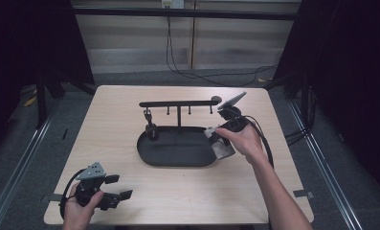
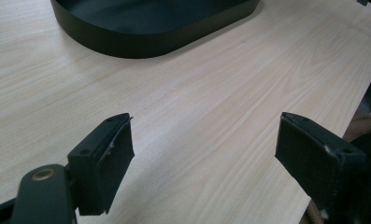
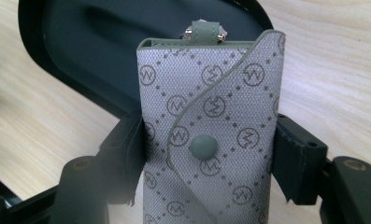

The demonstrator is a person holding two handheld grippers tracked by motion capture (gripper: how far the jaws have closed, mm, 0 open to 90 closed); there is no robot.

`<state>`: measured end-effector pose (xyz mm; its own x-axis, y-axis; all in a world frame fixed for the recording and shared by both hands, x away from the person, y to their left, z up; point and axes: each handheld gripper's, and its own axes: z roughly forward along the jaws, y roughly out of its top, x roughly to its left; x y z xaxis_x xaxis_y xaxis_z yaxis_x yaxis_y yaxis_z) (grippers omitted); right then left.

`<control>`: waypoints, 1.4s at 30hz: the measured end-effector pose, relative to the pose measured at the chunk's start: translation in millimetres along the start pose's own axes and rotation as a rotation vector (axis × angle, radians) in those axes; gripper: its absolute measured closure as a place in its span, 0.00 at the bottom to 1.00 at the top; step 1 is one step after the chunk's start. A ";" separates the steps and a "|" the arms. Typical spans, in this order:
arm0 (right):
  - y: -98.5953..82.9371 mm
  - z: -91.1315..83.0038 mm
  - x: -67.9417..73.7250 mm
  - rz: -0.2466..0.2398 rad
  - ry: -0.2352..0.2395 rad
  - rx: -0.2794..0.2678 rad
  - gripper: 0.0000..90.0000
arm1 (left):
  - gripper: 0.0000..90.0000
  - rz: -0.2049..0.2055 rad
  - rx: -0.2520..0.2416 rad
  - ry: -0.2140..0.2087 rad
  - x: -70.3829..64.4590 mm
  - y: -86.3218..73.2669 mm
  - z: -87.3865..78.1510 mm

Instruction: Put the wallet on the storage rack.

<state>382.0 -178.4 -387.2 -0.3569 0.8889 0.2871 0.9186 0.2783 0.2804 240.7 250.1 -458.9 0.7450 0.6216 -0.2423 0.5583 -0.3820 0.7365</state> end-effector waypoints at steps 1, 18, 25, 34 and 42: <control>0.8 1.5 -0.9 0.010 0.005 -0.010 0.38 | 0.21 0.001 0.001 0.000 0.1 0.0 0.0; 3.3 34.1 -16.1 0.173 0.083 -0.110 0.38 | 0.21 -0.002 0.008 -0.004 0.1 -0.2 1.1; 4.6 50.9 -16.9 0.208 0.103 -0.128 0.38 | 0.21 -0.001 0.009 -0.003 0.1 -0.2 1.2; 7.5 67.5 -15.1 0.215 0.120 -0.134 0.38 | 0.21 -0.003 0.009 -0.006 0.5 0.1 1.8; 6.0 84.1 -14.3 0.220 0.105 -0.112 0.37 | 0.21 -0.003 0.006 -0.004 1.0 -0.1 1.0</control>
<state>406.8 -158.8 -466.6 -0.1715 0.8794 0.4442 0.9536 0.0350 0.2990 241.7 250.1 -459.9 0.7446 0.6203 -0.2466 0.5624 -0.3840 0.7323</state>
